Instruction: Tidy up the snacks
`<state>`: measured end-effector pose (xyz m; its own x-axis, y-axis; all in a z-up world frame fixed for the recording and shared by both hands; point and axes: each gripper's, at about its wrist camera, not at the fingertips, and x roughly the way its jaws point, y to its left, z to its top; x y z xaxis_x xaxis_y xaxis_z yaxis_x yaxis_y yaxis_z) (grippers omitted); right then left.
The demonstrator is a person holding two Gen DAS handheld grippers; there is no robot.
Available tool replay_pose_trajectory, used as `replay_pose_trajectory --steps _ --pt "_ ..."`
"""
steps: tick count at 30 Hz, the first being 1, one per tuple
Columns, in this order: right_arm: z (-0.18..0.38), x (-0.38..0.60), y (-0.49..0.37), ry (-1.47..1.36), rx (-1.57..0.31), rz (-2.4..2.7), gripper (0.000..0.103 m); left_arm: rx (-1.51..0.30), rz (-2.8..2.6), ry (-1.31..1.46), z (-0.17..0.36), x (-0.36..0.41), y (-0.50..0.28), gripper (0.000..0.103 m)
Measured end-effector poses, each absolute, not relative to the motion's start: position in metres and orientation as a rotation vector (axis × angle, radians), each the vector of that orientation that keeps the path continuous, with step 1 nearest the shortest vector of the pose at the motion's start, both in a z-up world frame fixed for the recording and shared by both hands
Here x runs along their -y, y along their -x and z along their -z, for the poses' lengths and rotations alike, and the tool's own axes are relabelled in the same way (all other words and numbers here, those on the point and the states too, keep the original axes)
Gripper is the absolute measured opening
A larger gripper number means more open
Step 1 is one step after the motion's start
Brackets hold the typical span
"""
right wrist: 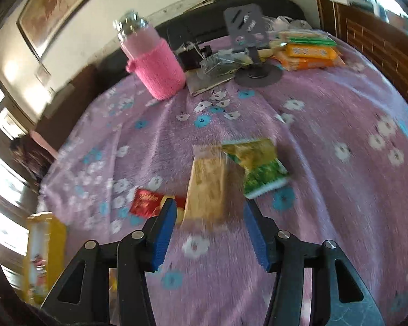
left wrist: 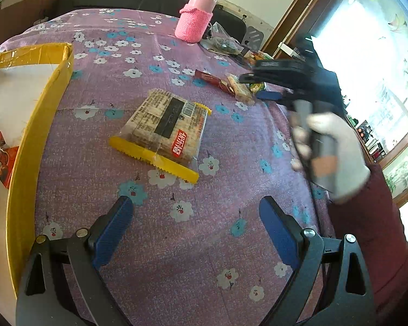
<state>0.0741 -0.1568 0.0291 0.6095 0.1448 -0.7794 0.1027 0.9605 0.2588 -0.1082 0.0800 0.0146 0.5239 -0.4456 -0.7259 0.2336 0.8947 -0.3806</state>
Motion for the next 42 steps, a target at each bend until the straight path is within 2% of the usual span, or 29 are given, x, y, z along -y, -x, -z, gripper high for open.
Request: replay_pose_trajectory --steps 5,6,7,13,22,26,32,42 --pt "-0.020 0.134 -0.098 -0.141 -0.933 0.074 0.053 -0.936 0.416 0.249 -0.015 -0.080 0.109 0.096" --pt "-0.019 0.129 -0.099 -0.099 -0.939 0.094 0.042 -0.936 0.417 0.249 -0.015 -0.080 0.109 0.097" --pt "-0.019 0.128 -0.097 -0.079 -0.939 0.104 0.035 -0.938 0.421 0.246 -0.015 -0.079 0.108 0.097" --pt "-0.021 0.147 -0.054 -0.136 -0.953 0.084 0.035 -0.946 0.437 0.236 -0.015 -0.076 0.107 0.103" --pt "-0.017 0.138 0.023 -0.163 -0.908 -0.012 0.036 -0.982 0.387 0.109 -0.015 -0.058 0.103 0.103" --pt "-0.017 0.118 0.029 -0.127 -0.890 -0.096 0.035 -1.006 0.366 0.150 -0.023 -0.067 0.104 0.090" --pt "-0.017 0.125 0.030 -0.186 -0.887 -0.147 0.035 -0.933 0.281 0.117 -0.046 -0.085 0.083 0.090" --pt "-0.016 0.129 0.028 -0.217 -0.893 -0.167 0.036 -0.998 0.240 -0.140 -0.018 -0.041 0.026 0.090"
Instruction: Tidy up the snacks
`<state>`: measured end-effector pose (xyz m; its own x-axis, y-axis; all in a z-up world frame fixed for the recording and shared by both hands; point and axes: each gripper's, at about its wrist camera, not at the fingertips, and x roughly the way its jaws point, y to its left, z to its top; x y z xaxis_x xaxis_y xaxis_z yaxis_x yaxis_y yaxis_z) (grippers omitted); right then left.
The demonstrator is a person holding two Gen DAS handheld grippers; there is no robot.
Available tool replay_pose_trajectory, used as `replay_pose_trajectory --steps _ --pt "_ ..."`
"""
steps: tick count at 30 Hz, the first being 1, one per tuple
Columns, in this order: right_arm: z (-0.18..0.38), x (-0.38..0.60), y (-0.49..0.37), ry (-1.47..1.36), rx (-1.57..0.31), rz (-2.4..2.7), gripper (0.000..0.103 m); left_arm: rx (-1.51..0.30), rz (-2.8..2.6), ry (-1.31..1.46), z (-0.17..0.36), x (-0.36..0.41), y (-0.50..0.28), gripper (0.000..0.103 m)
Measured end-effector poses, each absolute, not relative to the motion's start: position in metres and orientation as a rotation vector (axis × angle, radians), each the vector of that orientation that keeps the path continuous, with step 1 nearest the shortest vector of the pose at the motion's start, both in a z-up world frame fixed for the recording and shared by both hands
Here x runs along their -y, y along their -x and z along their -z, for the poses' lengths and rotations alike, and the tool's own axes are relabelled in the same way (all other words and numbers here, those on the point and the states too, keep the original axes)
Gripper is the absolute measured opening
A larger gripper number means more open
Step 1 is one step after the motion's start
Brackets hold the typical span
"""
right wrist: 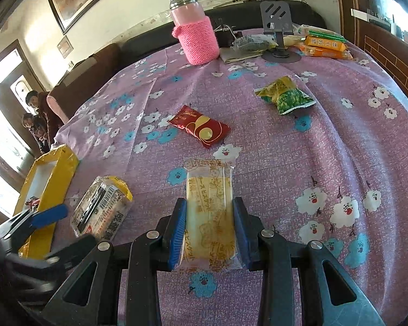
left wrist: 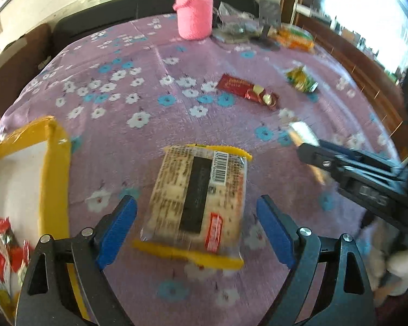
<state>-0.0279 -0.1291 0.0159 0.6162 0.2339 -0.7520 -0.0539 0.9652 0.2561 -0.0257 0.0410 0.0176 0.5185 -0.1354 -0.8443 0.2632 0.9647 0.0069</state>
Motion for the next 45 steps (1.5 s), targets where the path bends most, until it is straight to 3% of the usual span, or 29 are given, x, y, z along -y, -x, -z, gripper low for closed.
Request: replay_pose_trajectory --steps 4,6,8,20,33,45 --pt "-0.016 0.130 0.028 -0.225 -0.897 -0.171 0.036 -1.002 0.218 -0.146 -0.009 -0.037 0.029 0.092" --pt "-0.016 0.129 0.029 -0.221 -0.896 -0.168 0.036 -0.998 0.220 -0.128 -0.009 -0.038 0.029 0.088" --pt "-0.016 0.128 0.029 -0.211 -0.894 -0.165 0.036 -0.973 0.223 -0.109 -0.014 -0.043 0.032 0.069" --pt "-0.018 0.133 0.032 -0.243 -0.859 -0.145 0.035 -0.899 0.291 0.143 -0.057 -0.079 0.071 0.069" --pt "-0.022 0.128 0.035 -0.228 -0.852 -0.111 0.035 -0.750 0.121 0.316 -0.100 -0.219 0.135 0.069" --pt "-0.138 -0.006 0.044 -0.114 -0.747 -0.393 0.034 -0.731 -0.077 0.307 -0.112 -0.328 0.126 0.069"
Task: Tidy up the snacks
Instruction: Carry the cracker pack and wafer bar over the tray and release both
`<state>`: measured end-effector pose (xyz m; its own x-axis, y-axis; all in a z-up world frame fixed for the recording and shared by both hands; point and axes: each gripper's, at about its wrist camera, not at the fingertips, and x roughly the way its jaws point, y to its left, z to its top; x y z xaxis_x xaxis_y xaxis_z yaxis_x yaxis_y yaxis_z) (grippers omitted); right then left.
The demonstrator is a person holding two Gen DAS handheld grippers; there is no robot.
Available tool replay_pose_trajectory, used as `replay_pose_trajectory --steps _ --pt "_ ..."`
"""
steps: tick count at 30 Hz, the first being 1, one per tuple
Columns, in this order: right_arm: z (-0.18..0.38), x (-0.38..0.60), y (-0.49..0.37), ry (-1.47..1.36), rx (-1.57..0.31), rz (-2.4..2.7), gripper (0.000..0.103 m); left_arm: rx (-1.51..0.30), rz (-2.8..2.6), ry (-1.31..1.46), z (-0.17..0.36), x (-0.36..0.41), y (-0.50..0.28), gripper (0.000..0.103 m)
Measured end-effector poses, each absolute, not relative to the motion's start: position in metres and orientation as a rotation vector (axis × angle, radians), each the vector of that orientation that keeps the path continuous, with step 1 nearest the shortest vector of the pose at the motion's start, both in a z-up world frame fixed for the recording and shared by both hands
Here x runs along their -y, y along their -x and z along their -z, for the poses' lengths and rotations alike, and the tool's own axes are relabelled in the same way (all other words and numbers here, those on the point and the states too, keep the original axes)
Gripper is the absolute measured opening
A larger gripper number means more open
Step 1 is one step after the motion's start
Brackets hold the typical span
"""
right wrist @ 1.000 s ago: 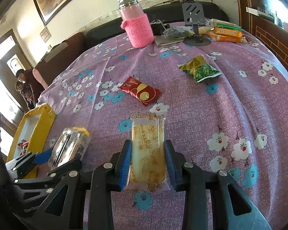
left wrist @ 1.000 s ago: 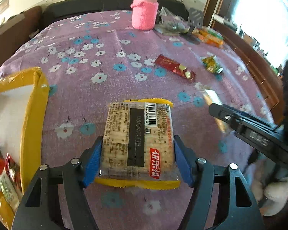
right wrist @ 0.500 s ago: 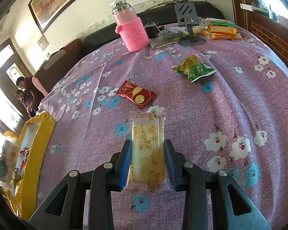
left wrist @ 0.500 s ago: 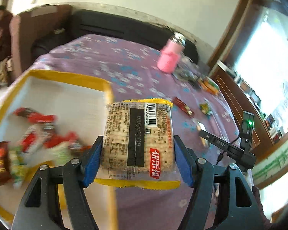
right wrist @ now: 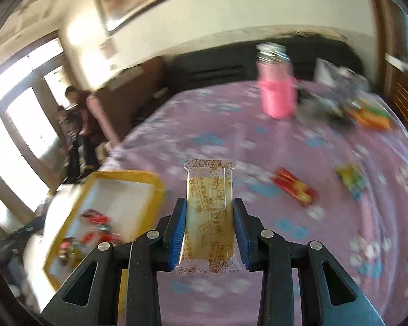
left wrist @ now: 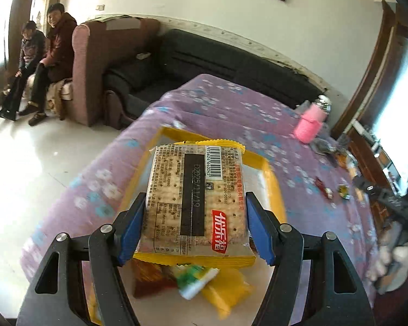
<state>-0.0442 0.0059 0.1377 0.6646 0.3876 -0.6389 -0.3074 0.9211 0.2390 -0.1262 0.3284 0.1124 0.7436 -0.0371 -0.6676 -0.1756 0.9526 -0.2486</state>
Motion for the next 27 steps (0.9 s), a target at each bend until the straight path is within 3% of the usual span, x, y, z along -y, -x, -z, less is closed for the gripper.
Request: replay_pose_trajectory --steps 4,11,20,27 --pt "-0.135 -0.070 0.033 -0.085 -0.823 -0.513 0.034 -0.806 -0.090 0.312 -0.091 -0.347 0.097 0.069" --pt "-0.072 -0.159 0.012 0.010 -1.000 -0.569 0.034 -0.899 -0.125 0.286 -0.061 -0.353 0.064 0.069" --pt "-0.029 -0.195 -0.009 0.071 -1.083 -0.549 0.036 -0.888 -0.087 0.272 -0.062 -0.351 0.061 0.070" --pt "-0.040 -0.185 -0.001 0.029 -1.039 -0.582 0.041 -0.816 -0.123 0.227 -0.084 -0.335 0.079 0.070"
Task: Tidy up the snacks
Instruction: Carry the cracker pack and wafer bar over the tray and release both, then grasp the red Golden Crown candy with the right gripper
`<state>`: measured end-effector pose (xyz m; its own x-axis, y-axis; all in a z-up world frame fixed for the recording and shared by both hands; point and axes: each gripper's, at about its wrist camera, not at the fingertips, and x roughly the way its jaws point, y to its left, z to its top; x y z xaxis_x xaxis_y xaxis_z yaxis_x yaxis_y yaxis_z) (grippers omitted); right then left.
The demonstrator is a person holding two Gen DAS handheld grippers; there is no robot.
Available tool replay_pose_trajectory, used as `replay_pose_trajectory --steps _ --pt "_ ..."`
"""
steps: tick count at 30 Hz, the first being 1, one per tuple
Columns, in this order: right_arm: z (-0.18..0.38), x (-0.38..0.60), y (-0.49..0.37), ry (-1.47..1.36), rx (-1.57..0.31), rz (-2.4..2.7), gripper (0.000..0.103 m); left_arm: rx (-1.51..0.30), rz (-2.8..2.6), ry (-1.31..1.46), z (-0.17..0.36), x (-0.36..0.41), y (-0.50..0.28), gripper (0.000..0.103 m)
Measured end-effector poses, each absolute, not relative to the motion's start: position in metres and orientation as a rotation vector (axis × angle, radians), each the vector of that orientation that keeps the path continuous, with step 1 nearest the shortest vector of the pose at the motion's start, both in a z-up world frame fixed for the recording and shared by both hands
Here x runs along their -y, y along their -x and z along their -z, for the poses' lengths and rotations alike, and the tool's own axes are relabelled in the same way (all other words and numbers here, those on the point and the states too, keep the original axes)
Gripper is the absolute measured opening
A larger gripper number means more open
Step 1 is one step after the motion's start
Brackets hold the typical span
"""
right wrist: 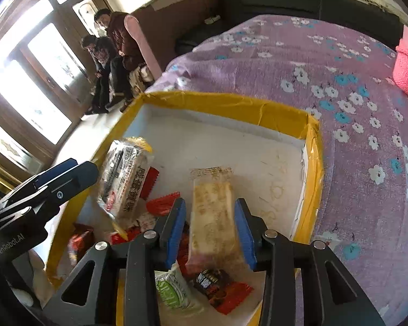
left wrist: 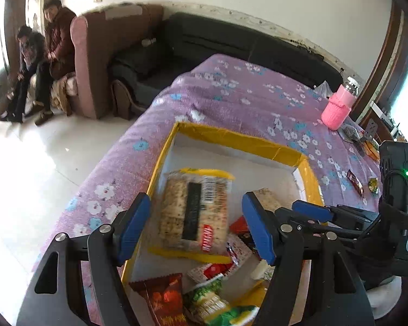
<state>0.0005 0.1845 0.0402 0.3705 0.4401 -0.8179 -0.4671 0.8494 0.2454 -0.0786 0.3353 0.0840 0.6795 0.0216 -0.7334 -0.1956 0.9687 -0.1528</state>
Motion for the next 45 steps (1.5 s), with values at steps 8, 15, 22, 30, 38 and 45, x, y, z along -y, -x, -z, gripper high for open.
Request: replay_pose_trajectory --steps 8,15,22,30,38,45 --pt "-0.064 -0.147 0.021 -0.036 -0.948 -0.592 0.046 -0.721 -0.167 0.093 -0.116 -0.277 0.117 0.084" --pt "-0.066 -0.087 0.033 -0.099 -0.922 -0.532 0.049 -0.720 -0.103 0.060 -0.122 -0.217 0.136 0.084" --pt "-0.063 0.007 0.033 -0.217 -0.912 -0.423 0.050 -0.725 -0.058 -0.060 -0.124 -0.158 0.143 0.084" --pt "-0.060 0.114 0.013 -0.350 -0.893 -0.247 0.054 -0.763 -0.001 -0.105 -0.113 -0.123 0.139 0.084" --pt "-0.050 0.156 -0.014 -0.386 -0.900 -0.175 0.054 -0.835 0.077 -0.056 -0.096 -0.114 0.133 0.084" --pt "-0.043 0.137 -0.075 -0.344 -0.909 -0.175 0.057 -0.897 0.142 0.009 -0.078 -0.113 0.133 0.084"
